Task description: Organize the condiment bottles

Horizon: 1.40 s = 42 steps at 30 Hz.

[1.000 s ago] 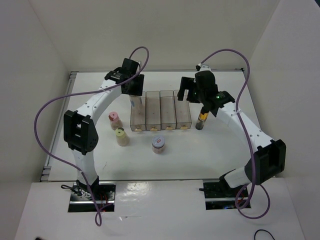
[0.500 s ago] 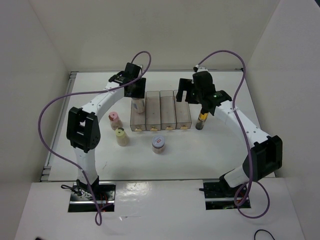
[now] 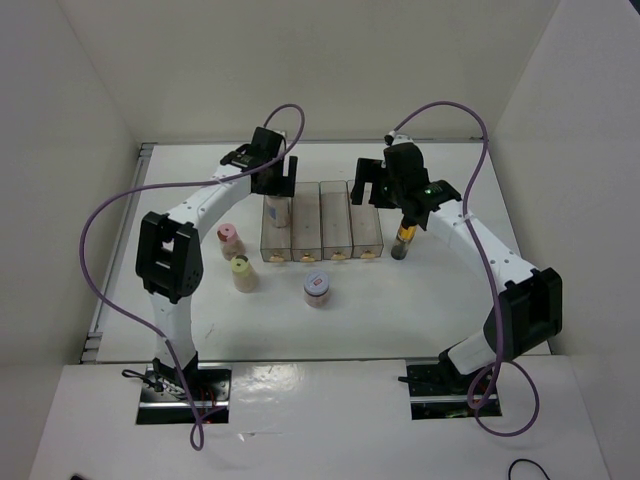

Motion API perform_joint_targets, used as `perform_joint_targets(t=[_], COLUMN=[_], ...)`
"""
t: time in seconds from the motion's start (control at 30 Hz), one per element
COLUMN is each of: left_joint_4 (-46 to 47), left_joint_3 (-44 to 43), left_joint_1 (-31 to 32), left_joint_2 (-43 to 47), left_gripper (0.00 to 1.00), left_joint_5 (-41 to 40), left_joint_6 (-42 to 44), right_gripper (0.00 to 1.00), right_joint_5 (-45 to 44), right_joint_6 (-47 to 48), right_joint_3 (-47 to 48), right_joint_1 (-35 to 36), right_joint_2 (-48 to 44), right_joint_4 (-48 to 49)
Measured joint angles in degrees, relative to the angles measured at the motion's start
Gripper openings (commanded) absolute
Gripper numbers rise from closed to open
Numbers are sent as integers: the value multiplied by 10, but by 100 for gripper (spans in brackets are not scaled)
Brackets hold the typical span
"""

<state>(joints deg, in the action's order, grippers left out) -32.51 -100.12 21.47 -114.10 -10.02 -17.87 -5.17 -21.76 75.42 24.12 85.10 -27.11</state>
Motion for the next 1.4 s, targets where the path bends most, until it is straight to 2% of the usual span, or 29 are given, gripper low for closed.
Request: perform_joint_targets(t=[0.03, 0.2, 0.33, 0.53, 0.67, 0.77, 0.9, 1.03, 1.23, 1.4], left_joint_4=[2, -3, -24, -38, -9, -9, 5, 3, 17, 39], left_joint_3=[0, -1, -4, 10, 116, 189, 284, 365, 382, 381], left_joint_1=[2, 12, 18, 14, -16, -56, -105, -147, -188, -191], left_joint_2=[0, 10, 55, 226, 397, 460, 455, 406, 392, 385], left_gripper=[100, 100, 100, 100, 100, 100, 100, 100, 100, 100], left_joint_5=[-5, -28, -32, -40, -48, -51, -30, 7, 46, 79], left_joint_6=[0, 0, 0, -3, -19, -38, -64, -77, -78, -75], right_gripper=[99, 99, 99, 99, 99, 99, 99, 99, 99, 99], right_joint_5=[1, 13, 23, 30, 28, 24, 6, -26, -66, -117], right_joint_6=[0, 0, 0, -2, -12, -18, -26, -29, -38, -51], right_joint_3=[0, 4, 8, 8, 7, 6, 11, 46, 86, 87], right_joint_1=[0, 0, 9, 73, 138, 184, 266, 335, 379, 385], right_joint_2=[0, 0, -5, -37, -63, -69, -53, 18, 131, 138], right_joint_4=[0, -3, -4, -5, -2, 5, 11, 14, 13, 10])
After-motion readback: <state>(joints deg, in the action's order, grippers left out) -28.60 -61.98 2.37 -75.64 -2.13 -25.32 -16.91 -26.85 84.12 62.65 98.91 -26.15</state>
